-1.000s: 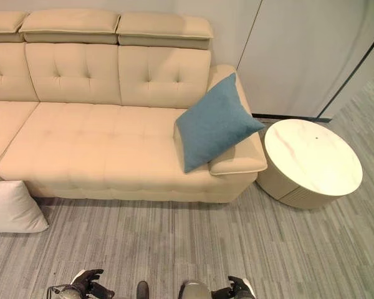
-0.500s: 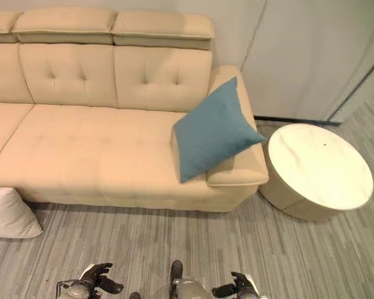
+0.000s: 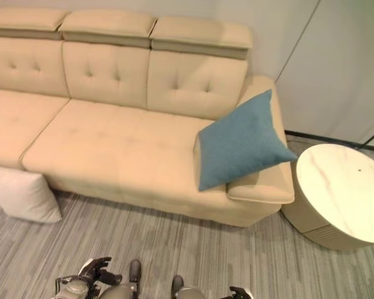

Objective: Pick up all the scattered cushions and arrange them neatly on the sofa.

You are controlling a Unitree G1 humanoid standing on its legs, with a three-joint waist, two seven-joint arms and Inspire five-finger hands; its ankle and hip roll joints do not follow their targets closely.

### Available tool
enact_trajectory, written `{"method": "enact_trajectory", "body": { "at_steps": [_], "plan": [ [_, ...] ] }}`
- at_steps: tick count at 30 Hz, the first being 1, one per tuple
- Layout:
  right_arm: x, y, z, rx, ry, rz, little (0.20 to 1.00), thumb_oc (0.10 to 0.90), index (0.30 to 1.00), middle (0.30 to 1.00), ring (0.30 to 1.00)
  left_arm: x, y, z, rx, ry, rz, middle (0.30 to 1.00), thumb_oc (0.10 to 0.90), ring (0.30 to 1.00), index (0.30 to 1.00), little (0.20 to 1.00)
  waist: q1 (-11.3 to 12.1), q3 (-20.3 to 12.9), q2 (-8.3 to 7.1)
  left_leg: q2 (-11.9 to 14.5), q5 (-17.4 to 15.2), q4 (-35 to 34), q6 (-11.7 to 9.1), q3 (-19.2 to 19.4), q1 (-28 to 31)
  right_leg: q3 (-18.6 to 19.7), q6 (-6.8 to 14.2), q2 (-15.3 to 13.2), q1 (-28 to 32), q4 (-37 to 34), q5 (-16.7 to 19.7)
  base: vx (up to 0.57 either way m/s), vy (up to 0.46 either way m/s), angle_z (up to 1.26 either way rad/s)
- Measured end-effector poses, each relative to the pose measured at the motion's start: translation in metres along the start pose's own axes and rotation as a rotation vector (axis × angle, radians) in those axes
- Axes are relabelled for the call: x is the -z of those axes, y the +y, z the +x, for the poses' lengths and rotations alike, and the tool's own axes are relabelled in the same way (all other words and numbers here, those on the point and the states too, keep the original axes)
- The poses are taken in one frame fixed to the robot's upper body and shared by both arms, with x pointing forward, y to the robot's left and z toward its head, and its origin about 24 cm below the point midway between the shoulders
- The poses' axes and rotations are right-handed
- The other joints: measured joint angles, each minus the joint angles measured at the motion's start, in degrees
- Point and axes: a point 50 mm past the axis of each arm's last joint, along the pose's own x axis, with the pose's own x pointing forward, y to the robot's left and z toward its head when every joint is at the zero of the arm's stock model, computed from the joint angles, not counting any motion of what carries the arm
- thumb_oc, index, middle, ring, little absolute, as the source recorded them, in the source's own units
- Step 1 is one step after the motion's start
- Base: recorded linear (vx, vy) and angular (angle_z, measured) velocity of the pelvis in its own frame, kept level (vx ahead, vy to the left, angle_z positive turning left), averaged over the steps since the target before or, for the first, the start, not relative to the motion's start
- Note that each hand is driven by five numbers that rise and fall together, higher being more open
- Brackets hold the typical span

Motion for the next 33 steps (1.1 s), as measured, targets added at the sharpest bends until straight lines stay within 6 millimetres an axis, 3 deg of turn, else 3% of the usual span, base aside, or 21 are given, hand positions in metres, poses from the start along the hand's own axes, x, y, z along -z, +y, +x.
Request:
{"method": "enact_trajectory", "body": {
  "at_steps": [1,2,4,5,7,10,12,14,16,17,18,21,22,25,26,28,29,31,33],
  "plan": [
    [-0.001,0.001,0.000,-0.004,-0.004,0.000,0.900,0.800,0.900,0.900,0.900,0.002,0.000,0.000,-0.001,0.004,0.006,0.900,0.800,0.900,0.900,0.900,0.03,-0.20,-0.16,-0.44,1.14,-0.32,1.70,1.06,1.03,0.80,0.93,-0.50,0.03,0.69,-0.51,0.19,0.164,-0.70],
    [0.002,0.008,-0.001,-0.022,0.004,0.002,0.900,0.800,0.900,0.900,0.900,0.004,0.005,-0.001,-0.012,0.009,0.021,0.900,0.800,0.900,0.900,0.900,-0.21,-0.81,-1.21,-1.82,1.02,-1.36,3.51,2.84,2.66,0.79,3.43,-2.47,-1.11,5.27,-1.40,0.15,0.153,-0.57],
    [0.001,0.013,-0.002,-0.035,-0.010,0.006,0.900,0.800,0.900,0.900,0.900,0.005,0.007,-0.001,-0.014,0.020,0.043,0.900,0.800,0.900,0.900,0.900,-0.75,-0.85,-1.52,-2.85,1.93,-2.36,4.62,3.55,4.04,0.09,5.31,-4.35,-4.33,12.74,-3.36,0.12,0.126,-0.20],
    [0.000,0.016,-0.002,-0.041,-0.015,0.012,0.900,0.800,0.900,0.900,0.900,0.002,0.010,0.000,-0.021,0.013,0.048,0.900,0.800,0.900,0.900,0.900,-1.28,-0.78,-1.57,-3.82,1.03,-2.43,5.80,3.66,4.56,-0.34,6.46,-5.74,-7.42,19.25,-2.61,0.13,0.100,0.01],
    [-0.004,0.014,-0.002,-0.037,-0.026,0.009,0.900,0.800,0.900,0.900,0.900,0.001,0.013,0.000,-0.030,0.013,0.066,0.900,0.800,0.900,0.900,0.900,-1.54,-0.35,-1.36,-4.05,0.31,-2.14,6.97,3.36,5.57,-1.77,7.63,-6.79,-11.13,26.68,-3.46,0.19,0.070,0.01],
    [-0.008,0.010,-0.001,-0.028,-0.036,0.000,0.900,0.800,0.900,0.900,0.900,0.003,0.014,0.000,-0.033,0.020,0.070,0.900,0.800,0.900,0.900,0.900,-1.45,0.40,-0.87,-3.88,-0.92,-2.68,8.29,3.45,8.19,-5.26,7.42,-7.75,-11.14,25.64,-3.47,0.22,-0.045,-0.01],
    [-0.014,0.007,0.000,-0.019,-0.053,-0.005,0.900,0.800,0.900,0.900,0.900,0.006,0.014,-0.001,-0.030,0.027,0.068,0.900,0.800,0.900,0.900,0.900,-1.45,0.91,-0.47,-3.32,-2.06,-3.95,6.98,4.03,10.02,-7.80,7.38,-7.45,-11.94,19.17,-3.32,0.30,-0.149,-0.18],
    [-0.021,0.008,0.000,-0.024,-0.086,-0.005,0.900,0.800,0.900,0.900,0.900,0.016,0.015,-0.002,-0.033,0.060,0.059,0.900,0.800,0.900,0.900,0.900,-1.57,1.43,-1.18,-3.13,-3.05,-4.05,5.91,5.75,10.53,-9.67,6.24,-7.46,-14.94,13.73,-1.62,0.19,-0.120,-0.44],
    [-0.024,0.010,0.000,-0.031,-0.093,-0.003,0.900,0.800,0.900,0.900,0.900,0.021,0.019,-0.003,-0.048,0.086,0.041,0.900,0.800,0.900,0.900,0.900,-1.84,1.74,-1.99,-2.99,-3.80,-4.19,4.97,6.50,11.34,-10.50,6.99,-7.39,-16.22,6.64,4.99,0.15,-0.104,-0.12],
    [-0.015,0.010,-0.001,-0.032,-0.068,-0.008,0.900,0.800,0.900,0.900,0.900,0.021,0.018,-0.003,-0.045,0.085,0.042,0.900,0.800,0.900,0.900,0.900,-2.65,1.77,-2.17,-2.38,-4.56,-4.53,3.81,6.19,12.77,-11.33,6.50,-7.12,-14.84,4.21,10.40,0.22,-0.168,0.08],
    [-0.014,0.011,-0.001,-0.032,-0.062,-0.010,0.900,0.800,0.900,0.900,0.900,0.024,0.016,-0.004,-0.041,0.092,0.041,0.900,0.800,0.900,0.900,0.900,-2.75,1.79,-1.76,-1.71,-5.00,-4.54,3.12,5.86,13.40,-12.28,4.69,-6.10,-13.46,3.07,11.32,0.23,-0.168,0.04],
    [-0.013,0.009,-0.001,-0.029,-0.064,-0.015,0.900,0.800,0.900,0.900,0.900,0.022,0.014,-0.003,-0.034,0.087,0.036,0.900,0.800,0.900,0.900,0.900,-3.15,1.83,-0.97,0.97,-5.31,-0.19,2.56,4.49,13.23,-12.48,1.50,-2.67,-8.53,-2.37,11.90,0.25,-0.191,-0.04],
    [-0.013,0.008,-0.001,-0.025,-0.064,-0.014,0.900,0.800,0.900,0.900,0.900,0.021,0.012,-0.003,-0.028,0.084,0.035,0.900,0.800,0.900,0.900,0.900,-3.19,1.73,-0.79,1.40,-5.23,1.20,2.43,4.16,13.22,-12.65,1.43,-2.25,-7.31,-3.32,11.71,0.14,-0.142,0.02],
    [-0.012,0.002,0.000,-0.012,-0.068,-0.017,0.900,0.800,0.900,0.900,0.900,0.014,-0.001,-0.002,0.003,0.058,0.026,0.900,0.800,0.900,0.900,0.900,-3.17,1.18,-0.49,2.14,-4.73,6.95,-0.53,2.58,11.69,-13.08,-0.01,-1.09,-3.38,-6.71,11.28,0.10,-0.215,0.12],
    [-0.016,0.002,0.000,-0.012,-0.077,-0.002,0.900,0.800,0.900,0.900,0.900,0.002,-0.002,0.000,0.007,0.028,0.028,0.900,0.800,0.900,0.900,0.900,-3.34,1.49,-1.21,2.19,-5.84,17.88,-2.99,1.94,6.23,-13.39,-0.51,-1.42,-3.29,-7.39,10.81,0.06,-0.231,0.20],
    [-0.024,0.004,0.000,-0.016,-0.093,-0.003,0.900,0.800,0.900,0.900,0.900,-0.012,0.001,0.002,-0.001,-0.020,0.024,0.900,0.800,0.900,0.900,0.900,-1.73,1.79,-2.42,1.91,-4.82,28.52,-5.24,1.58,0.70,-11.85,-2.78,-1.18,-2.13,-8.61,11.36,0.09,-0.101,-0.10],
    [-0.027,0.002,0.001,-0.011,-0.100,0.000,0.900,0.800,0.900,0.900,0.900,-0.015,0.000,0.002,0.003,-0.030,0.025,0.900,0.800,0.900,0.900,0.900,-1.56,1.91,-2.80,1.85,-4.89,30.31,-5.14,0.91,-0.60,-11.60,-4.58,-0.83,-1.16,-9.60,11.09,0.07,-0.036,-0.27],
    [-0.030,0.001,0.001,-0.009,-0.113,0.002,0.900,0.800,0.900,0.900,0.900,-0.016,-0.002,0.003,0.007,-0.033,0.024,0.900,0.800,0.900,0.900,0.900,-1.61,1.98,-2.87,1.64,-5.11,28.96,-4.77,0.96,-1.40,-11.28,-4.98,-0.48,-0.10,-10.65,11.05,0.15,-0.015,-0.13],
    [-0.034,0.002,0.001,-0.013,-0.120,0.005,0.900,0.800,0.900,0.900,0.900,-0.020,-0.003,0.003,0.008,-0.043,0.020,0.900,0.800,0.900,0.900,0.900,-1.88,2.28,-3.17,1.26,-5.52,22.32,-4.05,1.51,-2.78,-10.87,-5.37,-0.13,1.88,-12.71,10.94,0.19,0.018,0.03]
  ]
}}
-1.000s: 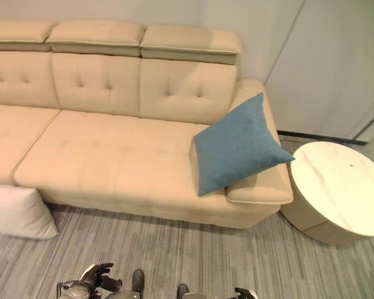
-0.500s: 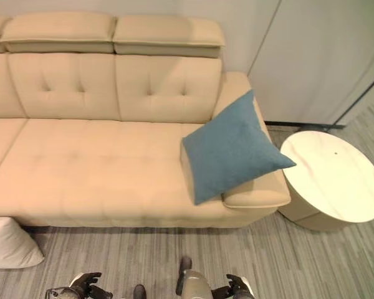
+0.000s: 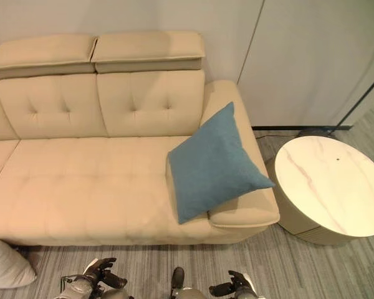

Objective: Pick up all the scattered cushions and arrange them neatly on the sofa.

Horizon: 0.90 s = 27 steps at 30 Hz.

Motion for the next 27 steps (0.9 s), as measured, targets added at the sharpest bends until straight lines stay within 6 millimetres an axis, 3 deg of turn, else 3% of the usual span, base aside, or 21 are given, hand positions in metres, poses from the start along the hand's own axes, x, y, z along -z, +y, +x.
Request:
{"method": "enact_trajectory", "body": {
  "at_steps": [1,2,4,7,9,10,13,14,15,16,19,20,21,22,23,24,25,27],
  "plan": [
    [0.003,0.000,0.000,0.000,0.010,-0.004,0.900,0.800,0.900,0.900,0.900,-0.002,0.001,0.000,-0.002,-0.004,0.000,0.900,0.800,0.900,0.900,0.900,0.17,0.24,-0.42,0.06,0.44,-3.94,0.17,0.46,-0.02,-0.17,0.08,0.04,0.64,-0.66,0.22,0.18,0.048,-0.03],
    [0.007,-0.001,-0.001,0.002,0.022,-0.014,0.900,0.800,0.900,0.900,0.900,-0.001,0.001,0.000,-0.004,-0.002,0.000,0.900,0.800,0.900,0.900,0.900,0.21,0.30,-0.21,0.58,2.17,-13.17,-0.38,0.43,0.35,-0.14,0.73,0.65,1.19,-1.04,-0.26,0.17,0.060,-0.07],
    [0.012,-0.005,-0.001,0.011,0.034,-0.017,0.900,0.800,0.900,0.900,0.900,-0.001,-0.001,0.000,0.003,-0.005,-0.001,0.900,0.800,0.900,0.900,0.900,0.10,0.45,1.00,1.49,6.69,-22.40,-0.88,0.34,0.31,-0.27,1.50,1.84,2.27,-1.05,-0.91,0.19,0.089,-0.11],
    [0.018,-0.008,-0.002,0.018,0.051,-0.022,0.900,0.800,0.900,0.900,0.900,-0.003,-0.003,0.000,0.007,-0.021,-0.004,0.900,0.800,0.900,0.900,0.900,0.37,0.29,2.02,1.18,9.81,-24.37,-1.27,-0.55,-0.75,0.74,1.70,2.86,3.60,-0.98,-1.67,0.04,0.018,-0.23],
    [0.023,-0.010,-0.003,0.023,0.069,-0.026,0.900,0.800,0.900,0.900,0.900,-0.001,-0.006,-0.001,0.014,-0.018,-0.005,0.900,0.800,0.900,0.900,0.900,0.22,-0.21,3.17,1.40,13.16,-21.79,-0.51,-0.70,-1.14,1.20,2.47,3.58,4.28,-0.63,-2.28,0.00,0.000,-0.21],
    [0.028,-0.011,-0.004,0.029,0.086,-0.029,0.900,0.800,0.900,0.900,0.900,-0.001,-0.012,-0.001,0.028,-0.018,0.002,0.900,0.800,0.900,0.900,0.900,-0.35,-0.88,4.43,1.51,14.65,-21.34,1.03,-1.75,-0.63,1.70,4.04,4.27,4.75,-0.56,-3.73,0.00,0.000,0.08],
    [0.033,-0.008,-0.005,0.020,0.101,-0.026,0.900,0.800,0.900,0.900,0.900,-0.008,-0.011,0.000,0.032,-0.040,0.032,0.900,0.800,0.900,0.900,0.900,-0.16,-0.69,3.79,-0.19,14.21,-21.59,1.56,-1.66,-0.05,1.88,5.70,2.44,4.27,0.56,-4.28,0.41,0.378,-0.04],
    [0.033,-0.006,-0.005,0.026,0.094,0.036,0.900,0.800,0.900,0.900,0.900,0.004,-0.012,-0.002,0.036,-0.005,-0.014,0.900,0.800,0.900,0.900,0.900,0.51,-0.50,4.33,-0.53,10.43,-21.39,5.52,-1.13,2.68,4.33,5.84,1.57,5.66,1.88,-6.43,0.11,0.135,-0.59],
    [0.028,-0.008,-0.004,0.041,0.084,0.061,0.900,0.800,0.900,0.900,0.900,0.004,-0.013,-0.002,0.033,-0.009,-0.032,0.900,0.800,0.900,0.900,0.900,0.66,-0.88,4.48,-0.74,8.61,-21.95,6.01,-1.12,4.20,5.67,6.56,1.41,5.39,3.42,-7.33,0.18,0.263,-0.93],
    [0.030,-0.009,-0.004,0.034,0.086,0.019,0.900,0.800,0.900,0.900,0.900,0.015,-0.013,-0.004,0.040,0.024,-0.010,0.900,0.800,0.900,0.900,0.900,0.28,-2.43,5.84,-0.92,7.62,-22.98,4.69,0.17,5.58,6.99,7.58,0.86,5.07,5.71,-9.03,0.07,0.129,-0.73],
    [0.034,-0.003,-0.006,0.011,0.098,-0.003,0.900,0.800,0.900,0.900,0.900,0.003,-0.007,-0.002,0.027,-0.012,0.023,0.900,0.800,0.900,0.900,0.900,0.32,-2.72,6.03,-3.13,7.11,-24.09,6.52,1.10,6.88,6.88,10.01,-2.05,1.27,14.13,-11.22,0.07,0.212,-0.26],
    [0.035,-0.004,-0.006,0.012,0.105,-0.005,0.900,0.800,0.900,0.900,0.900,0.005,-0.007,-0.002,0.029,-0.005,0.024,0.900,0.800,0.900,0.900,0.900,0.48,-2.73,6.11,-2.65,7.31,-24.23,6.90,1.26,6.84,6.80,10.76,-2.40,-0.65,17.58,-11.98,0.03,0.171,-0.07],
    [0.030,-0.004,-0.005,0.009,0.090,-0.017,0.900,0.800,0.900,0.900,0.900,0.008,-0.003,-0.002,0.019,0.001,0.035,0.900,0.800,0.900,0.900,0.900,0.34,-2.46,5.62,-2.64,7.29,-24.57,7.26,1.43,7.38,6.91,11.60,-3.12,-2.91,22.89,-12.96,0.02,0.108,-0.06],
    [0.029,-0.001,-0.005,0.004,0.086,-0.015,0.900,0.800,0.900,0.900,0.900,0.006,0.003,-0.002,0.004,-0.004,0.040,0.900,0.800,0.900,0.900,0.900,0.37,-1.84,4.59,-3.30,6.80,-24.07,7.93,1.38,7.52,6.85,11.74,-3.74,-3.58,25.17,-12.94,0.06,0.128,-0.01],
    [0.029,-0.001,-0.005,0.004,0.086,-0.015,0.900,0.800,0.900,0.900,0.900,0.006,0.003,-0.002,0.004,-0.004,0.040,0.900,0.800,0.900,0.900,0.900,0.37,-1.84,4.59,-3.30,6.80,-24.07,7.93,1.38,7.52,6.85,11.74,-3.74,-3.58,25.17,-12.94,0.08,0.016,0.06],
    [0.019,0.001,-0.003,0.000,0.065,-0.009,0.900,0.800,0.900,0.900,0.900,0.005,0.010,-0.001,-0.015,-0.007,0.050,0.900,0.800,0.900,0.900,0.900,0.26,-0.78,3.00,-3.51,6.76,-24.61,8.56,1.10,7.96,6.53,11.82,-4.58,-6.40,31.10,-13.45,0.11,0.000,0.11],
    [0.014,0.003,-0.002,-0.004,0.048,-0.006,0.900,0.800,0.900,0.900,0.900,0.004,0.014,-0.001,-0.030,-0.007,0.051,0.900,0.800,0.900,0.900,0.900,0.28,-0.42,2.23,-3.62,6.97,-26.01,9.06,0.39,8.83,6.71,12.04,-4.68,-8.60,32.78,-15.48,0.12,-0.044,0.15],
    [0.014,0.007,-0.003,-0.015,0.047,-0.003,0.900,0.800,0.900,0.900,0.900,0.010,0.017,-0.002,-0.039,0.013,0.050,0.900,0.800,0.900,0.900,0.900,0.58,-0.70,1.52,-3.67,7.34,-27.05,8.79,1.14,9.46,4.28,11.63,-4.89,-8.29,24.57,-14.73,0.10,-0.068,0.09]
  ]
}}
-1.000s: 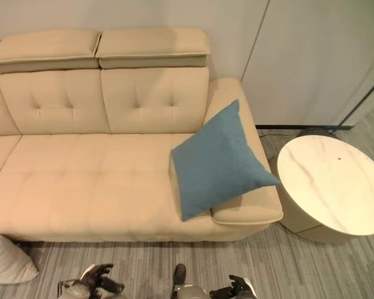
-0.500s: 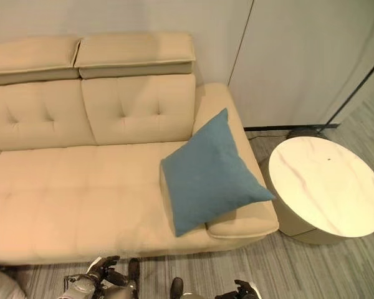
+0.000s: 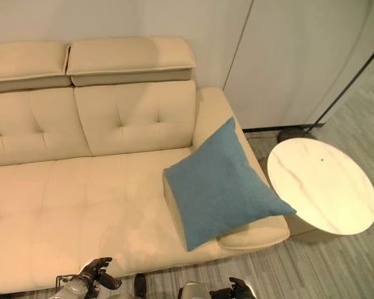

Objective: Pick up all the scattered cushions and arrange them neatly on the sofa.

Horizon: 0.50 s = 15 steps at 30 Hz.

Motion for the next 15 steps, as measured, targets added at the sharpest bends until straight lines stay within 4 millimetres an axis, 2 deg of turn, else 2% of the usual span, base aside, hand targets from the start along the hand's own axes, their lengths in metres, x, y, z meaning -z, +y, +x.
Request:
{"method": "enact_trajectory", "body": {
  "at_steps": [2,3,5,7,11,12,15],
  "plan": [
    [-0.003,0.003,0.000,-0.007,-0.017,0.003,0.900,0.800,0.900,0.900,0.900,0.008,0.000,-0.002,-0.001,0.019,0.001,0.900,0.800,0.900,0.900,0.900,0.02,-0.15,-0.13,-0.54,-0.13,-0.19,-0.18,-0.15,0.60,-2.08,-0.42,-0.55,0.50,-4.88,1.94,0.08,-0.042,0.09],
    [-0.006,0.002,0.000,-0.006,-0.028,0.008,0.900,0.800,0.900,0.900,0.900,0.009,-0.001,-0.002,-0.001,0.022,0.001,0.900,0.800,0.900,0.900,0.900,-0.36,-0.23,-0.04,-0.87,-0.25,-0.18,-0.34,-1.07,1.14,-1.85,-0.93,-0.28,2.24,-7.36,5.61,0.10,-0.046,0.22],
    [-0.002,-0.002,0.000,0.007,-0.018,0.007,0.900,0.800,0.900,0.900,0.900,0.007,-0.004,-0.002,0.005,0.010,-0.007,0.900,0.800,0.900,0.900,0.900,0.38,-0.60,1.17,-0.27,-0.68,-0.09,-0.97,-0.83,1.43,-1.83,-1.88,0.67,3.18,-9.88,7.09,0.11,-0.037,0.01],
    [-0.008,-0.005,0.000,0.017,-0.045,0.045,0.900,0.800,0.900,0.900,0.900,0.008,-0.005,-0.002,-0.003,0.013,-0.025,0.900,0.800,0.900,0.900,0.900,0.28,-1.29,2.53,0.55,-0.94,0.03,-1.37,-0.73,1.37,-1.74,-2.62,1.95,4.84,-13.21,9.04,0.09,-0.014,-0.14],
    [-0.019,-0.007,-0.001,0.039,-0.117,0.114,0.900,0.800,0.900,0.900,0.900,-0.010,-0.007,-0.002,-0.010,-0.077,-0.071,0.900,0.800,0.900,0.900,0.900,-0.26,-2.38,4.21,1.36,-1.20,0.01,-1.77,-0.46,1.51,-1.07,-3.15,3.46,6.92,-17.80,11.22,0.06,0.007,-0.10],
    [-0.027,-0.011,-0.004,0.042,-0.186,0.133,0.900,0.800,0.900,0.900,0.900,-0.023,-0.008,-0.004,-0.008,-0.149,-0.100,0.900,0.800,0.900,0.900,0.900,-0.34,-2.69,4.70,1.41,-1.24,-0.14,-1.80,0.01,1.62,-0.46,-3.18,3.90,7.73,-20.13,12.27,0.05,0.029,-0.16],
    [-0.040,-0.018,-0.015,0.047,-0.315,0.159,0.900,0.800,0.900,0.900,0.900,-0.047,-0.006,-0.010,-0.019,-0.286,-0.162,0.900,0.800,0.900,0.900,0.900,-1.21,-2.93,5.06,1.33,-1.24,-0.67,-1.80,0.86,2.34,0.20,-2.94,4.28,9.85,-24.23,14.61,0.03,0.040,-0.17]
  ]
}}
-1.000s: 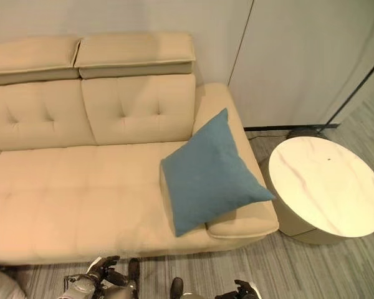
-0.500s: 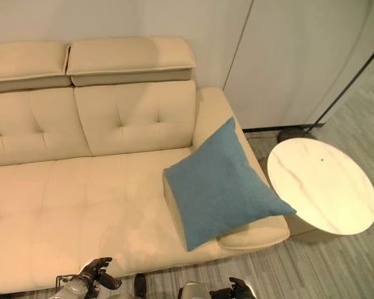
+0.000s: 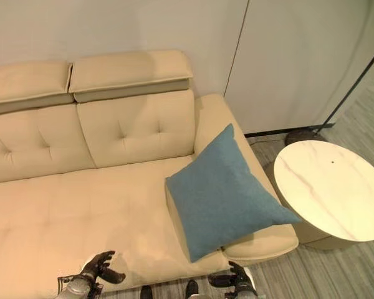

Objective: Pick up all the scattered cushions and arrange them neatly on the sofa.

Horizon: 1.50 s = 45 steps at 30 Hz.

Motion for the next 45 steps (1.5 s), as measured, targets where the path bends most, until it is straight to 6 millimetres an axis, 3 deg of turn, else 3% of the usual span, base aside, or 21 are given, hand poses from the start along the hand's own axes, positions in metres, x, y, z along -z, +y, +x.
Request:
{"method": "enact_trajectory", "body": {
  "at_steps": [3,6,10,16,22,28,31,34,37,39,41,45],
  "plan": [
    [-0.026,-0.006,-0.008,-0.003,-0.147,0.020,0.900,0.800,0.900,0.900,0.900,-0.030,0.005,-0.004,-0.006,-0.154,-0.059,0.900,0.800,0.900,0.900,0.900,-0.86,-0.08,-0.03,-0.03,-0.30,-0.19,-0.04,1.91,0.31,2.07,0.36,0.13,-0.15,-1.00,0.83,0.02,0.048,-0.29],
    [-0.039,-0.013,-0.022,-0.002,-0.251,0.038,0.900,0.800,0.900,0.900,0.900,-0.045,0.013,-0.009,-0.029,-0.245,-0.106,0.900,0.800,0.900,0.900,0.900,-2.15,-0.09,-0.16,-0.05,-0.44,-0.20,-0.05,3.20,0.45,3.19,0.61,0.13,-0.58,-1.07,1.10,0.02,0.046,-0.28],
    [-0.039,-0.019,-0.037,-0.020,-0.298,0.027,0.900,0.800,0.900,0.900,0.900,-0.041,0.023,-0.012,-0.062,-0.243,-0.120,0.900,0.800,0.900,0.900,0.900,-3.54,-0.38,-0.68,0.00,-0.91,-0.21,0.16,6.38,0.66,5.93,0.93,0.25,-1.83,-1.36,1.73,-0.01,0.058,-0.36],
    [-0.041,-0.018,-0.037,-0.015,-0.304,0.038,0.900,0.800,0.900,0.900,0.900,-0.031,0.025,-0.014,-0.088,-0.210,-0.144,0.900,0.800,0.900,0.900,0.900,-4.41,-0.37,-1.42,-0.19,-1.03,-0.21,0.38,9.51,-0.12,8.87,1.19,0.28,-3.81,-1.36,2.80,-0.01,0.039,-0.30],
    [-0.050,-0.006,-0.031,-0.035,-0.319,0.037,0.900,0.800,0.900,0.900,0.900,-0.037,0.027,-0.013,-0.113,-0.226,-0.147,0.900,0.800,0.900,0.900,0.900,-4.15,-0.45,-1.24,-0.21,-1.00,-0.30,0.40,9.62,-0.50,8.92,1.48,0.26,-4.18,-1.37,3.09,0.00,0.012,-0.02],
    [-0.078,0.007,-0.022,-0.054,-0.385,0.052,0.900,0.800,0.900,0.900,0.900,-0.059,0.033,-0.013,-0.133,-0.305,-0.142,0.900,0.800,0.900,0.900,0.900,-3.61,-0.31,-0.36,-0.37,-0.74,-0.20,0.60,9.20,-2.52,8.54,1.11,0.05,-6.05,-1.37,3.42,-0.01,0.007,0.04],
    [-0.091,0.008,-0.020,-0.043,-0.419,0.077,0.900,0.800,0.900,0.900,0.900,-0.085,0.035,-0.010,-0.133,-0.386,-0.175,0.900,0.800,0.900,0.900,0.900,-3.63,0.32,0.78,-0.49,-0.48,0.06,0.71,8.82,-4.77,8.49,0.80,-0.06,-8.31,-1.33,4.10,-0.14,0.019,0.05],
    [-0.120,0.005,-0.017,-0.039,-0.514,0.079,0.900,0.800,0.900,0.900,0.900,-0.134,0.037,-0.005,-0.115,-0.511,-0.196,0.900,0.800,0.900,0.900,0.900,-3.86,3.21,1.64,-0.97,0.59,1.03,1.12,8.97,-9.43,8.56,0.74,-0.65,-12.38,-0.93,5.87,-0.17,0.001,-0.03],
    [-0.167,0.003,-0.019,-0.054,-0.666,0.035,0.900,0.800,0.900,0.900,0.900,-0.208,0.053,-0.010,-0.130,-0.713,-0.178,0.900,0.800,0.900,0.900,0.900,-4.57,7.21,0.08,-1.13,1.02,4.07,1.24,9.43,-16.51,9.26,0.91,-1.13,-18.49,-0.87,7.90,-0.08,-0.007,-0.09],
    [-0.184,0.008,-0.022,-0.080,-0.731,0.026,0.900,0.800,0.900,0.900,0.900,-0.250,0.069,-0.019,-0.138,-0.822,-0.201,0.900,0.800,0.900,0.900,0.900,-6.04,8.01,-0.77,-1.14,1.99,2.45,0.34,9.96,-19.05,10.12,1.21,-0.88,-22.22,-0.91,8.34,-0.03,0.022,-0.20],
    [-0.193,0.011,-0.024,-0.098,-0.761,0.019,0.900,0.800,0.900,0.900,0.900,-0.271,0.083,-0.026,-0.167,-0.880,-0.176,0.900,0.800,0.900,0.900,0.900,-6.64,9.06,-0.87,-1.19,2.57,1.71,0.35,10.88,-19.52,10.27,1.05,-0.86,-23.41,-0.91,8.86,0.00,0.019,-0.24],
    [-0.196,0.016,-0.026,-0.121,-0.776,0.002,0.900,0.800,0.900,0.900,0.900,-0.288,0.099,-0.032,-0.173,-0.919,-0.142,0.900,0.800,0.900,0.900,0.900,-7.22,9.37,-0.43,-0.99,2.78,0.50,0.39,11.29,-19.41,10.59,0.43,-0.23,-24.09,-0.91,9.33,0.02,0.025,-0.13]
  ]
}}
